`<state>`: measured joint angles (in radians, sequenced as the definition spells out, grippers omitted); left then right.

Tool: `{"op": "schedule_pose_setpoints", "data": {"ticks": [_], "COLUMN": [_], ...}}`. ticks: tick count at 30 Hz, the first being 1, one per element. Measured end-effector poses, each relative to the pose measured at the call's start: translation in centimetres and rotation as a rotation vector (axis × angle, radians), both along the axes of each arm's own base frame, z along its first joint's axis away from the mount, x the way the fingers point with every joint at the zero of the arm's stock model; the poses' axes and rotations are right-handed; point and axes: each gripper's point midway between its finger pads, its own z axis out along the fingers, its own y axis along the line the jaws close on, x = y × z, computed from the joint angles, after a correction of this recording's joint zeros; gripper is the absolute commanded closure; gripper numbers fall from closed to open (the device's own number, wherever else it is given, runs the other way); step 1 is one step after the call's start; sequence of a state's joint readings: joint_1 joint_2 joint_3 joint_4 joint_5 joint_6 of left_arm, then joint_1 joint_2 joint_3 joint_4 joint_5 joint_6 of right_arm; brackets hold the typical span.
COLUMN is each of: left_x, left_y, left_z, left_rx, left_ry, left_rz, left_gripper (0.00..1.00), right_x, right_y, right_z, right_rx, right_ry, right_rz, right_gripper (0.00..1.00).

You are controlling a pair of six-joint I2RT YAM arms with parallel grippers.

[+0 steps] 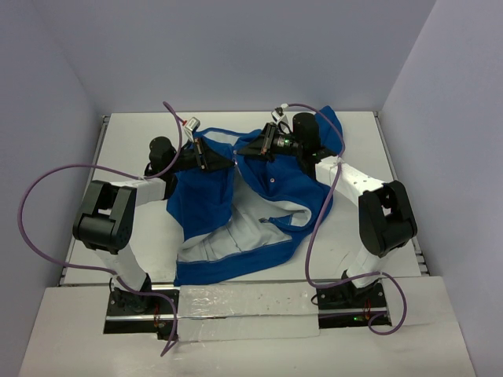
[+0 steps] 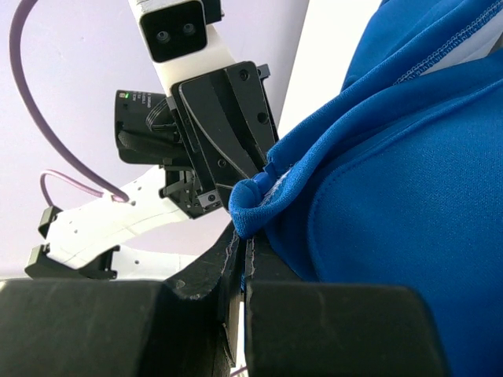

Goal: Zip up the jacket

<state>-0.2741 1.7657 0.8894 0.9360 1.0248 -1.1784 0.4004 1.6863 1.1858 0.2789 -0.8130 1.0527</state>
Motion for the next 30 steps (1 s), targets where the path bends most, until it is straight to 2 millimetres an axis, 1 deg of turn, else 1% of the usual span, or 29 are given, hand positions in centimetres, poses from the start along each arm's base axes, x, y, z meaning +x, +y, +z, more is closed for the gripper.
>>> {"op": "schedule_pose_setpoints", "data": {"ticks": [3,6,14,21,26,30], "left_x": [0.00,0.00,-0.03,-0.10,-0.24,-0.30], "left_y": [0.00,0.00,-0.01,-0.09,-0.25,-0.32], "left_z": [-0.01,-0.01,0.18,0.21,0.34,0.72], "left_rx": [0.000,0.000,-0.007,-0.009,-0.014,-0.026], "left_ry": [0.000,0.000,0.009,0.012,0.020,0.017], "left_rz": [0.000,0.000,-0.001,-0.003,-0.008,-0.011], "left_gripper": [0.86,0.82,0.80,0.76,0.79,0.79], "right_x": [-0.01,-0.02,0.00,0.00,0.00,0.00], "right_y": [-0.01,-0.01,-0.02,-0.02,-0.02,-0.02], "right_z": [-0.05,-0.08,-0.03,-0.05,-0.04,-0.03], "right_rx": [-0.001,-0.003,-0.008,-0.009,-0.009,-0.009], "right_ry": [0.003,0.001,-0.003,-0.003,-0.003,-0.003], "right_rz": [0.000,0.001,0.002,0.002,0.002,0.002], "right_gripper": [1.00,1.00,1.00,1.00,1.00,1.00]}}
